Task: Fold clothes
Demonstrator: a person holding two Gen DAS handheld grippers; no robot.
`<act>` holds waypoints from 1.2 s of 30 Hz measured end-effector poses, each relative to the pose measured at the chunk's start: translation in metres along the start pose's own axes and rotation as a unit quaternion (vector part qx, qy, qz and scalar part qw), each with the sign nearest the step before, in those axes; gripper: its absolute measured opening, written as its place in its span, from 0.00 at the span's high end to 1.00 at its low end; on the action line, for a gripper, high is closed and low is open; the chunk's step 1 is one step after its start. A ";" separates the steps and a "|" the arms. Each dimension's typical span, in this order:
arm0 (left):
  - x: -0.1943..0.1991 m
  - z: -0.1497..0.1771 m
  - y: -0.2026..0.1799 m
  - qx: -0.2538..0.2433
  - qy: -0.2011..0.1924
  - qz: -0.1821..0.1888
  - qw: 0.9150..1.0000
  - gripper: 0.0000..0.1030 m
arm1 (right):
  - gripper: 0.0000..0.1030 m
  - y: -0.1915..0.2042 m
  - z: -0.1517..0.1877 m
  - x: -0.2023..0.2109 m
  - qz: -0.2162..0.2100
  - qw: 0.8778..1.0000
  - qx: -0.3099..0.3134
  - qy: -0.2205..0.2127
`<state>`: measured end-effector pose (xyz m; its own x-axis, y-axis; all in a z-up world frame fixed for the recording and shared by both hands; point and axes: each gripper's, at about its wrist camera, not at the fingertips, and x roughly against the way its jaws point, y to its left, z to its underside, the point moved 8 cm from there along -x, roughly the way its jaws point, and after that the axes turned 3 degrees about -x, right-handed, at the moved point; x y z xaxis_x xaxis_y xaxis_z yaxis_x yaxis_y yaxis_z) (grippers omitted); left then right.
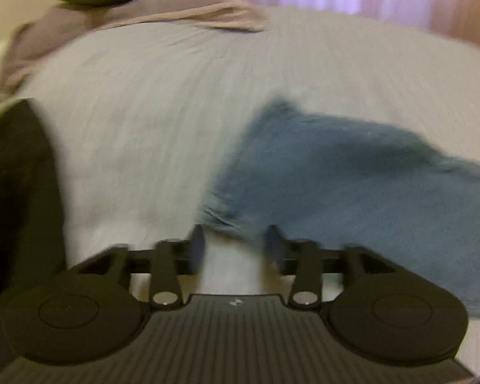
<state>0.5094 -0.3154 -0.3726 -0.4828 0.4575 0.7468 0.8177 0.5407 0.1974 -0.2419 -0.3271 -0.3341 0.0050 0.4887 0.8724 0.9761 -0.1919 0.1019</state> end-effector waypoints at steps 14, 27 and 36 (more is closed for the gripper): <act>0.171 0.163 0.015 0.132 0.069 0.065 0.987 0.69 | 0.35 -0.031 0.016 -0.002 -0.003 0.999 0.005 0.042; 0.168 0.098 -0.025 0.070 0.030 0.059 0.995 0.72 | 0.35 -0.028 -0.017 0.014 -0.018 0.999 -0.015 0.049; 0.017 -0.029 -0.128 -0.069 -0.047 0.088 0.993 0.82 | 0.35 -0.027 -0.014 0.013 0.019 0.999 -0.037 0.025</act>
<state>0.4056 -0.3969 -0.3666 -0.3513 0.6031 0.7162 0.9236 0.3487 0.1594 -0.2712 -0.3277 -0.3185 0.0299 0.4367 0.8991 0.9569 -0.2724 0.1004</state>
